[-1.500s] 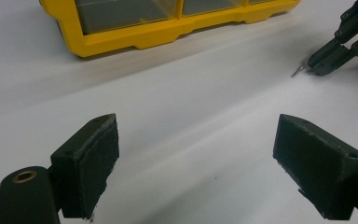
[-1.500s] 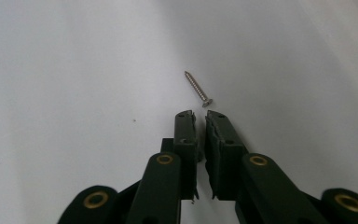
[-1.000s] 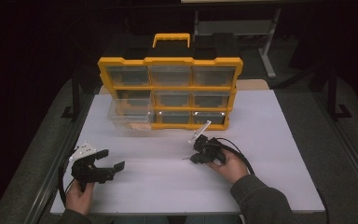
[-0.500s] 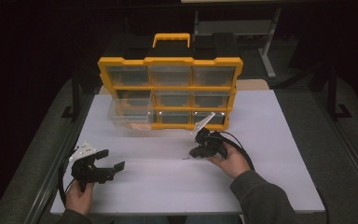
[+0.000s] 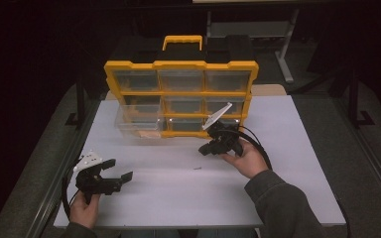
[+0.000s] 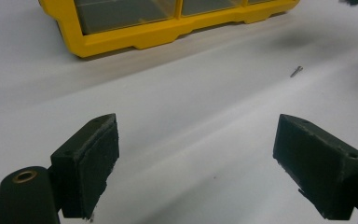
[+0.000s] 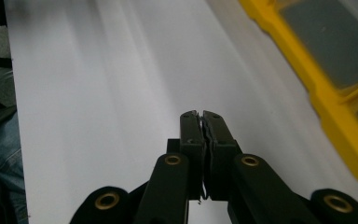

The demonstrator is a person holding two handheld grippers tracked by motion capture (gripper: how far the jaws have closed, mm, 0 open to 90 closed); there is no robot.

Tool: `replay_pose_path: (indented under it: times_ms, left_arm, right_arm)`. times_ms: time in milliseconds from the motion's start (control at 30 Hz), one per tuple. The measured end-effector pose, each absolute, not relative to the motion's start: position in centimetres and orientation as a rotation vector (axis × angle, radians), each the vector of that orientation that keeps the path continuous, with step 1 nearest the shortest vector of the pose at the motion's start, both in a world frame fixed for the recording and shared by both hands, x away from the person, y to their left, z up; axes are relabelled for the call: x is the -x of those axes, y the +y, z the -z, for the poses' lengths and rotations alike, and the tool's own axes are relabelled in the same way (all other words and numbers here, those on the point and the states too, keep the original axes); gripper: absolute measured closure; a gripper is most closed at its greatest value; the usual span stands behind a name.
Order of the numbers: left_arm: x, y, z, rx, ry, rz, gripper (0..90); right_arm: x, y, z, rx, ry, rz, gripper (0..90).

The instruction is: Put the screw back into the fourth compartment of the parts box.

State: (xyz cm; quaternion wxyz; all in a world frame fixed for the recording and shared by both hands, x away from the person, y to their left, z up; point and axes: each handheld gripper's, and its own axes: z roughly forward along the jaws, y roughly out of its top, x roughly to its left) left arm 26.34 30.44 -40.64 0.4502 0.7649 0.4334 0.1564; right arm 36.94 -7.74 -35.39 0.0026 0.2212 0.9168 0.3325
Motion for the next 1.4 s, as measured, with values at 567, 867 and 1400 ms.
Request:
replay_pose_path:
  times_ms: [567, 867, 1400]
  left_arm:
    - [-26.4, 30.5, 40.6, -1.896, 1.063, -0.393, 13.8]
    - [-26.3, 30.5, 40.6, -1.894, 1.062, -0.393, 13.8]
    - [-26.3, 30.5, 40.6, -1.881, 1.063, -0.396, 13.7]
  right_arm:
    - [-37.6, -6.8, 30.8, -0.602, 2.841, -1.054, 86.7]
    - [-38.2, -5.9, 28.1, -0.574, 2.837, -1.058, 86.5]
    - [-38.7, -3.4, 24.8, -0.506, 2.836, -1.069, 86.6]
